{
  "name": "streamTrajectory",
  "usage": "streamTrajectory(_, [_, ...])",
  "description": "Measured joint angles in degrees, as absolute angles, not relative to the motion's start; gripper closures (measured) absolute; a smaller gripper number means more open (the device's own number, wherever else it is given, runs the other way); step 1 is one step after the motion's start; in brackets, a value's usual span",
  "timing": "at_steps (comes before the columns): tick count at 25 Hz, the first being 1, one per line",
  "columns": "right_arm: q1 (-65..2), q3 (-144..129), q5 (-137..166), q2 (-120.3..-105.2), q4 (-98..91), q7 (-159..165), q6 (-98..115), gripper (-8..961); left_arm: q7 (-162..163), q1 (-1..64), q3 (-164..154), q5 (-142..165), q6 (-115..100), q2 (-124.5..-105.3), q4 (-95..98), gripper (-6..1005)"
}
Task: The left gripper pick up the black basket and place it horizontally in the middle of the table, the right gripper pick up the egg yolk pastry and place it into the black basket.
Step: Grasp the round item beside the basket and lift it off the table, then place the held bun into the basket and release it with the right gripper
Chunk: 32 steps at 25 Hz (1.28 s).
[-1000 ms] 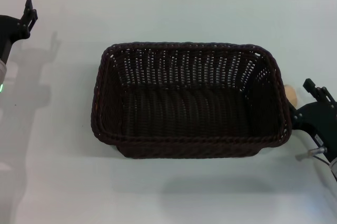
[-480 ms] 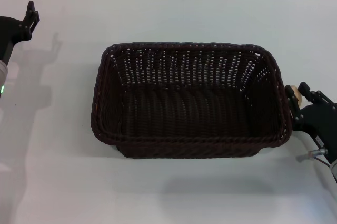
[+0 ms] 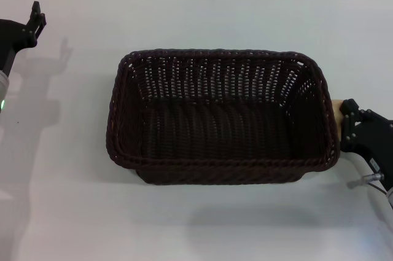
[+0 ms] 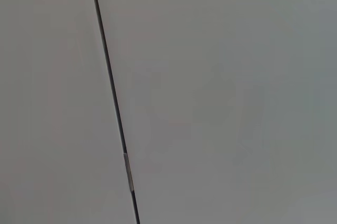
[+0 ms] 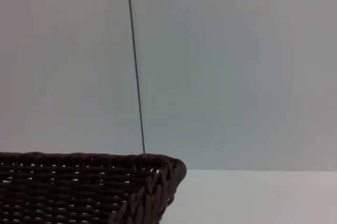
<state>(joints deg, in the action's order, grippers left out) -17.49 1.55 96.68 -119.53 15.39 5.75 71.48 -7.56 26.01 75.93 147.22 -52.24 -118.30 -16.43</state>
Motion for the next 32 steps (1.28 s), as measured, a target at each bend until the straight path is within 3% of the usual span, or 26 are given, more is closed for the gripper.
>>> streamTrajectory(4, [-17.3,1.6,96.7,-119.53,15.4,5.7,72.4,952,-7.6,26.0,75.9,147.2,-52.2,-118.3,-16.4,170])
streamTrajectory(21, [-11.5,1.8,99.6,-119.43,18.7,-0.1,102.5,953,-7.6,26.2,75.3,147.2,-51.9,-118.3,-15.6,170])
streamTrajectory(32, [-18.9,0.2,108.7,-119.28,20.7,0.4,105.0,952,-7.6,26.0,75.3,147.2,-51.8,-118.3,-15.5,170])
